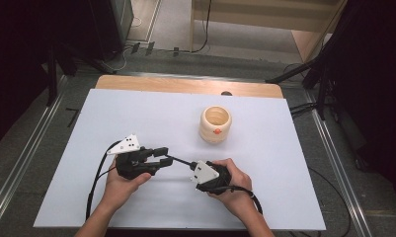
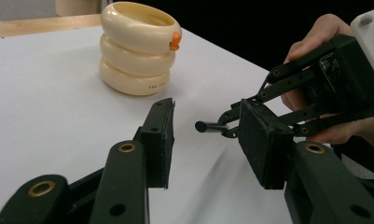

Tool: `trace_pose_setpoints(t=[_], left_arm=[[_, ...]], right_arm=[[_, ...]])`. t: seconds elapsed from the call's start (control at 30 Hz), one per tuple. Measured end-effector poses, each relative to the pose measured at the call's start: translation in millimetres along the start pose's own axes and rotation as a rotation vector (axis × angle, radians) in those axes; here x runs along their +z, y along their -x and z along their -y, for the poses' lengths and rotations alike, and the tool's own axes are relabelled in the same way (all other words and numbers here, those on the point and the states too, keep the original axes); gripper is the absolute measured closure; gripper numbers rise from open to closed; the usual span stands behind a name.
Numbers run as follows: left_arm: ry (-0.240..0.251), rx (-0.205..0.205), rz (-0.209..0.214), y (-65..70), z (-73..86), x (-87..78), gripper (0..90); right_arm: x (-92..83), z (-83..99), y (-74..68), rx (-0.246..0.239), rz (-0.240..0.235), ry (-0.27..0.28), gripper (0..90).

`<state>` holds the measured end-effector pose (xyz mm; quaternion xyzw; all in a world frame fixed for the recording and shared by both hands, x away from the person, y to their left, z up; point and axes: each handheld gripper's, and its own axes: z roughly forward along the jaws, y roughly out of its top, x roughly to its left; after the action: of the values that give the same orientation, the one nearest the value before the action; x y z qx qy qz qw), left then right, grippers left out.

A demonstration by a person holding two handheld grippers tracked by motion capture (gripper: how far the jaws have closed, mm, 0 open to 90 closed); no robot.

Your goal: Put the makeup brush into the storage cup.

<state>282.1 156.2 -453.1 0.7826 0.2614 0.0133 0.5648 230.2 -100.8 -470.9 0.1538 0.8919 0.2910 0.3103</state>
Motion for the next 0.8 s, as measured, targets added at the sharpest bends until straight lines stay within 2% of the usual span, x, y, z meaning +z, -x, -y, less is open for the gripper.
trace_pose_setpoints(t=[0.43,0.8], left_arm=[[-0.015,-0.012,0.01,-0.8,0.6,1.8,64.7],[-0.027,-0.017,0.019,-0.9,1.3,4.0,67.5]], right_arm=[[0.0,-1.3,-2.0,-0.023,0.006,0.0,84.6],[0.1,-2.0,-3.2,-0.033,0.006,0.002,84.6]])
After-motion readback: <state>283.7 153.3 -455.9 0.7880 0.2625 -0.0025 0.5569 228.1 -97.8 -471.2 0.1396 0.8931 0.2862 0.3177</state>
